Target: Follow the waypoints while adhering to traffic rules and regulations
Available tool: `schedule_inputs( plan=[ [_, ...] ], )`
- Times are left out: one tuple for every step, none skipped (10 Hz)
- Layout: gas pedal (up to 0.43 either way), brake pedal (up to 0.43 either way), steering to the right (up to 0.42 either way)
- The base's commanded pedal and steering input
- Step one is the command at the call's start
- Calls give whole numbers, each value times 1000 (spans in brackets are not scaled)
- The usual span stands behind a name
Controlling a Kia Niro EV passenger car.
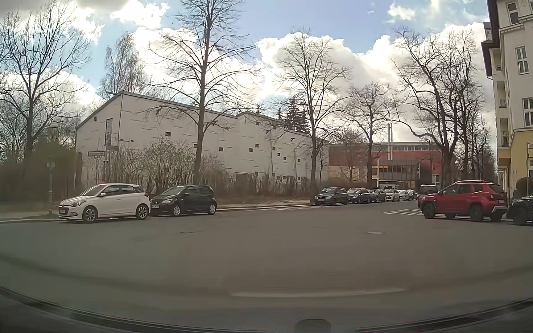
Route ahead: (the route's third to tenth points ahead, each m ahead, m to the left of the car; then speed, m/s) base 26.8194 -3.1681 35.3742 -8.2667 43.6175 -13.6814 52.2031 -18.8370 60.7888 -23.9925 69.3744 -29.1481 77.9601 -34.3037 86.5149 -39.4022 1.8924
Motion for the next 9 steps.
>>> schedule_inputs(
  plan=[
    [169,30,110],
    [177,30,110],
    [169,30,110],
    [169,30,110],
    [150,30,110],
    [150,30,108],
    [150,30,105],
    [150,30,103],
    [150,30,103]
  ],
)
